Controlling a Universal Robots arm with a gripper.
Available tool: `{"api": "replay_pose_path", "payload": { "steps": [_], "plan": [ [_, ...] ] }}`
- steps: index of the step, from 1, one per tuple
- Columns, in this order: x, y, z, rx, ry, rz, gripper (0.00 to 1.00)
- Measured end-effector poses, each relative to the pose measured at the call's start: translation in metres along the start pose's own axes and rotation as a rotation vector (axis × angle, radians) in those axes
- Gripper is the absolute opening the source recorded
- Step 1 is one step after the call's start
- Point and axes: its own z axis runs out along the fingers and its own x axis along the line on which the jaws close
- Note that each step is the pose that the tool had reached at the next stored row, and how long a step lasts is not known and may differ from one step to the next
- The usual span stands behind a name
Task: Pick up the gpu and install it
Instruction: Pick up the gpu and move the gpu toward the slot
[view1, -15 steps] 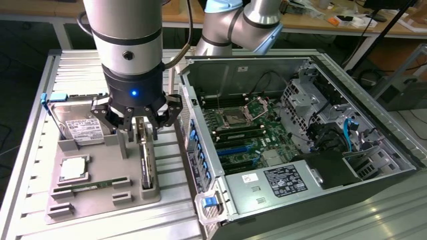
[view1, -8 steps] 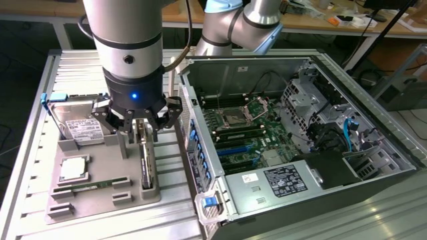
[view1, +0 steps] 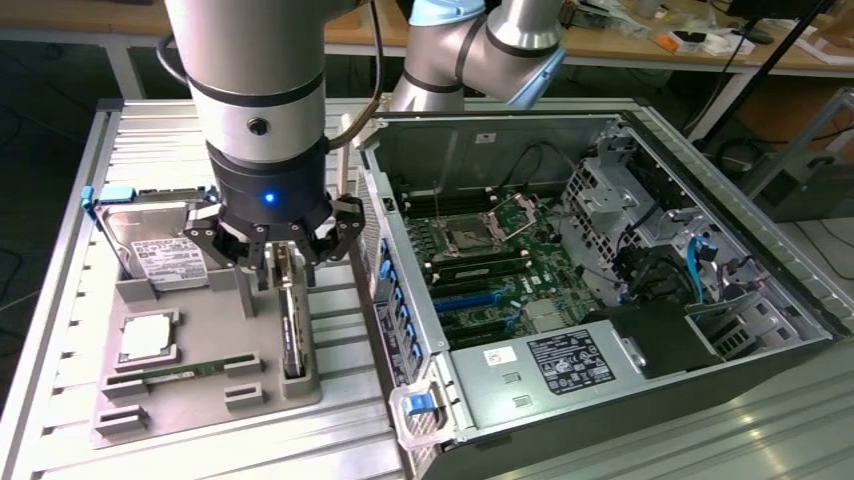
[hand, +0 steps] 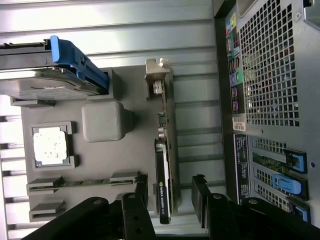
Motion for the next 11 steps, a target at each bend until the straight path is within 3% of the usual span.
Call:
{"api": "replay_pose_path", "payload": {
  "steps": [11],
  "plan": [
    [0.0,-0.0019,0.0061,0.0,0.0,0.0,0.48]
  ]
}}
